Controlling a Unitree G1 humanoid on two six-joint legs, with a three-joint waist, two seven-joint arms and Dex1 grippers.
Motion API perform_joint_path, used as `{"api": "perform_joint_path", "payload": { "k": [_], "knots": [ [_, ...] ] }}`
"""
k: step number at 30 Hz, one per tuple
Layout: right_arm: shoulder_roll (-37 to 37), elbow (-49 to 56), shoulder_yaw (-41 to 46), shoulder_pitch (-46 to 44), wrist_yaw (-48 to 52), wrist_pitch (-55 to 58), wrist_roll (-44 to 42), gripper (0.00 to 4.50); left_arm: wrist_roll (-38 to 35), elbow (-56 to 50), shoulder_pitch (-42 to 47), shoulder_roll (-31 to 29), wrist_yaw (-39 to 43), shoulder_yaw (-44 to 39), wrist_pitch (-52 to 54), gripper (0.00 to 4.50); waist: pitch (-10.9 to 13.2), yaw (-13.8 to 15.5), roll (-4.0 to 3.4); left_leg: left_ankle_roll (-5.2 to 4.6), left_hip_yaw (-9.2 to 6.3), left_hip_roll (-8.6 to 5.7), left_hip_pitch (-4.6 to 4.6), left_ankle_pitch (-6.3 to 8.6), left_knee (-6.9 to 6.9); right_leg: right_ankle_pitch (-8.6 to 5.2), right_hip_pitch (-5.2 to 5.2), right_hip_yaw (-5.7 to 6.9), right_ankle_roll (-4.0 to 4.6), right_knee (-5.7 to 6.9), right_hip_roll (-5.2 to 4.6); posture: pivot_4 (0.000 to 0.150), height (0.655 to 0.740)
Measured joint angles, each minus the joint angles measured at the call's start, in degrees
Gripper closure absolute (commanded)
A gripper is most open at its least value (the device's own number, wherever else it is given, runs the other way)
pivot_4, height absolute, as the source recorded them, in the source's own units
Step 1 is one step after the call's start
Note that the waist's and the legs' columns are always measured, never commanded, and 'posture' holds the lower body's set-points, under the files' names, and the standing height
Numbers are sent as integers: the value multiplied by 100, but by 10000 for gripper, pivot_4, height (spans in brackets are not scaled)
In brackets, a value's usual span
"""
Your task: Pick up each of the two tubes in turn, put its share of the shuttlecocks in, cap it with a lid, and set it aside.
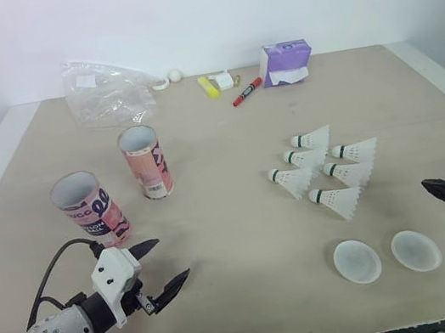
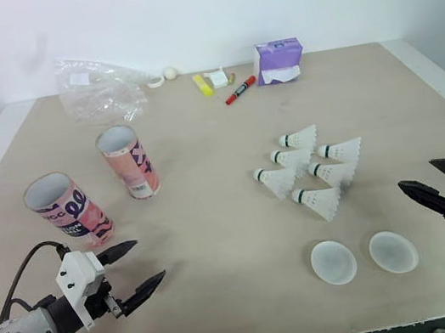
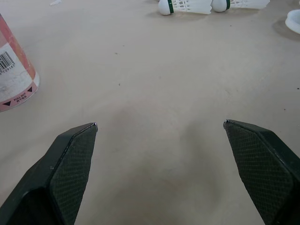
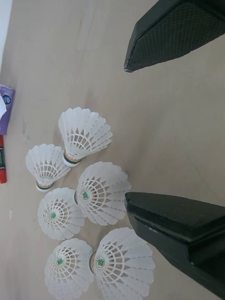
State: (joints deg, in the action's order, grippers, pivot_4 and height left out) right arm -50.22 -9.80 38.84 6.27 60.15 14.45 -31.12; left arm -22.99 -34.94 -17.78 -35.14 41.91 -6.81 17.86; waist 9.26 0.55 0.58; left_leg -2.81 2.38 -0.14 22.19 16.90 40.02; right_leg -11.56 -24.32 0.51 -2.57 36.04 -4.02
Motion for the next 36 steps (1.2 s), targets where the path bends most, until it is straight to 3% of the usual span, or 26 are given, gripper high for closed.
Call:
{"api": "perform_joint_path", "payload": {
  "k": [8, 27, 31, 36],
  "knots": [
    [0, 0, -7, 11, 61, -11, 52, 1099, -63, 124, 192, -114, 466, 21, -257, 0, 0, 0, -1, 0, 1, 0, 0, 0, 0, 0, 0, -1, 1, 0, 1, 1500, 7400],
    [0, -21, -125, -48, 100, -135, 117, 1099, -111, 365, 135, 90, 552, -15, -568, 0, 0, 0, -2, 0, 1, 0, 0, 0, 0, 0, 0, -1, 0, 0, 1, 1500, 7400],
    [0, 675, -540, -429, 62, 13, 62, 1099, -115, 341, 4, 379, 172, -236, -622, 0, 3, -50, -16, 0, 14, 11, -8, 0, 0, 8, -3, -7, 3, 0, 5, 1500, 7400],
    [219, 2308, -1468, -1256, -266, 527, -383, 1099, -104, 88, -589, 889, -551, -507, -583, 0, 13, -30, 12, 6, 2, 34, -8, 2, 0, 6, -2, -1, 13, 0, 29, 1500, 7400]
  ]
}}
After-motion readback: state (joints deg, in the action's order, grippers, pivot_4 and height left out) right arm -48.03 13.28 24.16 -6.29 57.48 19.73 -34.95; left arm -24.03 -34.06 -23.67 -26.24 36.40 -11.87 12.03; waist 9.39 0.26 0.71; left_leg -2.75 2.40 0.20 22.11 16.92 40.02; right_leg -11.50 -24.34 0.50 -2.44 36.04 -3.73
